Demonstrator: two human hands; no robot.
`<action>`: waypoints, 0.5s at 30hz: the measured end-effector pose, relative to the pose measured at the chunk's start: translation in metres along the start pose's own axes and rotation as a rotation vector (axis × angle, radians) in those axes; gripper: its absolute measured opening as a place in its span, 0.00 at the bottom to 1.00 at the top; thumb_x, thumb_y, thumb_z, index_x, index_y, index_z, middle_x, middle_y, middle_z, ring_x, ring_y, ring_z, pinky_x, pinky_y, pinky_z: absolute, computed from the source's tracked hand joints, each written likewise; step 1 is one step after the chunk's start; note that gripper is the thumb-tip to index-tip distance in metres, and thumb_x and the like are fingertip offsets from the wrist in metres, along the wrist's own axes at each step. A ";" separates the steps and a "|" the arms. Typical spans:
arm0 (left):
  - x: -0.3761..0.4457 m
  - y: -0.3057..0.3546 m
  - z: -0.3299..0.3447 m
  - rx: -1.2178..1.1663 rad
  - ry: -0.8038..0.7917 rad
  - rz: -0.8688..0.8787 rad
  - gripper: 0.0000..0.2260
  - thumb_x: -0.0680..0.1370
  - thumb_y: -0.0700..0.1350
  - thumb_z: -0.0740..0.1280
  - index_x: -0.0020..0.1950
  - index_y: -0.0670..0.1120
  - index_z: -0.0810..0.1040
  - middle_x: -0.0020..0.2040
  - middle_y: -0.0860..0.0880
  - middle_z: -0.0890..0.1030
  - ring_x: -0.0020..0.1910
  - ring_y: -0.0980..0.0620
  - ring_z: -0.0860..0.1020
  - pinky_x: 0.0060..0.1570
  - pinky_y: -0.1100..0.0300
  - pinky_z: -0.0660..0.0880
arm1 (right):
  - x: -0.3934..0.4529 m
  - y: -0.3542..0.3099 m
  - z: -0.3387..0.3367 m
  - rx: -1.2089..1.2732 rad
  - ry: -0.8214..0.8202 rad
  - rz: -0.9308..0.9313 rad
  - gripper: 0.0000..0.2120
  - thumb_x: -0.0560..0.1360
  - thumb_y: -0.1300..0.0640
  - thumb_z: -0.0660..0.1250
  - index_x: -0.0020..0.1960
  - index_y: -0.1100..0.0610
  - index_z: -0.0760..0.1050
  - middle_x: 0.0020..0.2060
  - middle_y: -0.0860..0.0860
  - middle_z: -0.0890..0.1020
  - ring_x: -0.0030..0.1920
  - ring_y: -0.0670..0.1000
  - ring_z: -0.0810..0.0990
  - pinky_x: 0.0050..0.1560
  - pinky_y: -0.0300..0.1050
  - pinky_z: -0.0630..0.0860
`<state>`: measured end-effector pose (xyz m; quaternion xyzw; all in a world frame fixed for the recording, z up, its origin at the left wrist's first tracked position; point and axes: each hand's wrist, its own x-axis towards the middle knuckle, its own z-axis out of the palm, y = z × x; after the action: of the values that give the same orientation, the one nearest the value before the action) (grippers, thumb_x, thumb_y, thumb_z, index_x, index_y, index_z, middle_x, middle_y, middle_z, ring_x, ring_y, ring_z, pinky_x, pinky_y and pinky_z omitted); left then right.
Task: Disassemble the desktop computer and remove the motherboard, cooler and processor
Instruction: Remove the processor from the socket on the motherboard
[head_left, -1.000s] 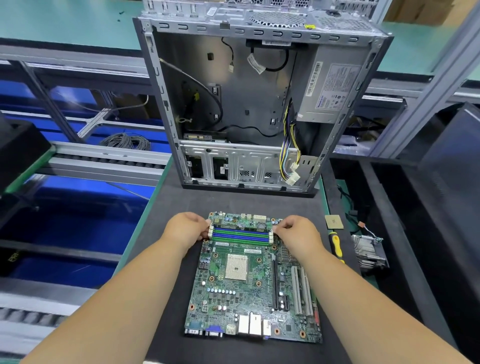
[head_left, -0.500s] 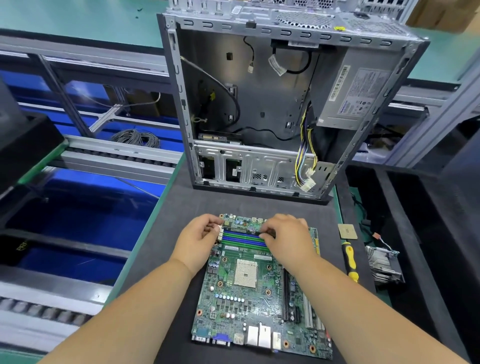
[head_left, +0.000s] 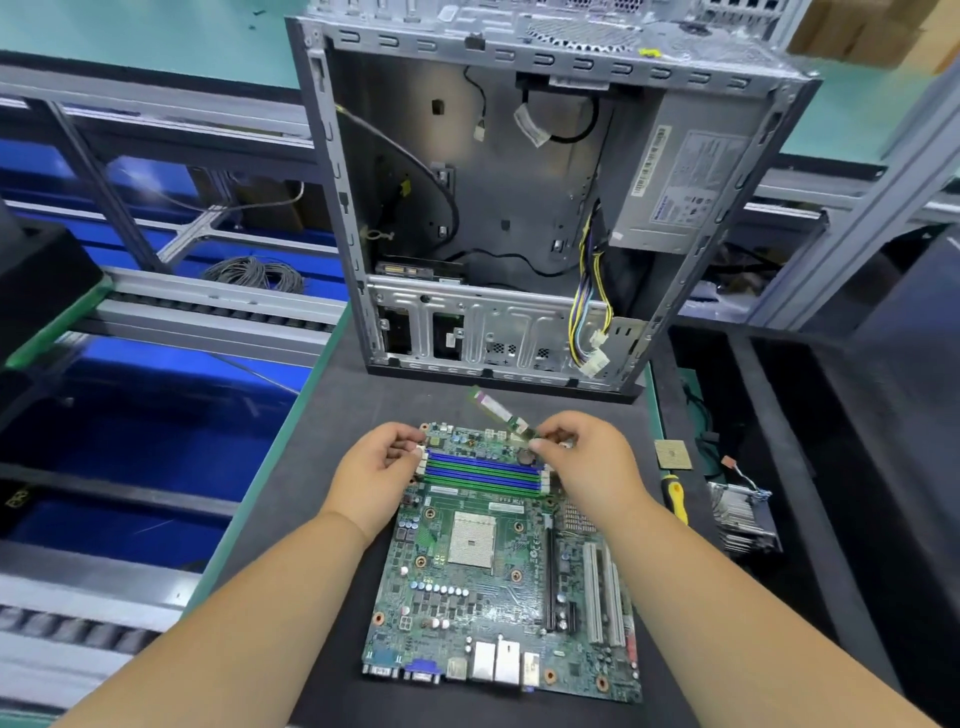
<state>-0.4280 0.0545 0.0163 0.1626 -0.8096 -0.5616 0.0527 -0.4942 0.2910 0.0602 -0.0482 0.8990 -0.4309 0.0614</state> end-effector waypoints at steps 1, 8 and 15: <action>0.000 0.001 0.001 0.004 0.009 -0.016 0.08 0.78 0.38 0.65 0.50 0.51 0.80 0.45 0.49 0.79 0.38 0.63 0.75 0.39 0.76 0.70 | -0.001 0.003 -0.006 0.055 0.019 0.049 0.06 0.74 0.55 0.73 0.42 0.46 0.78 0.38 0.43 0.79 0.38 0.46 0.77 0.37 0.39 0.72; -0.011 0.027 0.026 0.082 0.185 -0.067 0.07 0.78 0.41 0.65 0.53 0.53 0.77 0.49 0.50 0.78 0.47 0.51 0.78 0.48 0.52 0.78 | -0.007 0.041 -0.055 0.175 0.143 0.234 0.04 0.75 0.55 0.72 0.43 0.51 0.78 0.38 0.46 0.79 0.37 0.47 0.76 0.35 0.41 0.70; -0.022 0.063 0.051 0.454 0.310 -0.010 0.10 0.76 0.44 0.68 0.55 0.56 0.78 0.57 0.52 0.77 0.55 0.47 0.75 0.61 0.46 0.70 | 0.011 0.080 -0.104 0.154 0.205 0.280 0.03 0.75 0.54 0.71 0.47 0.52 0.77 0.40 0.46 0.80 0.40 0.47 0.78 0.37 0.42 0.71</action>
<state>-0.4340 0.1276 0.0584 0.2582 -0.8961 -0.3345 0.1357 -0.5237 0.4188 0.0615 0.1263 0.8628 -0.4885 0.0321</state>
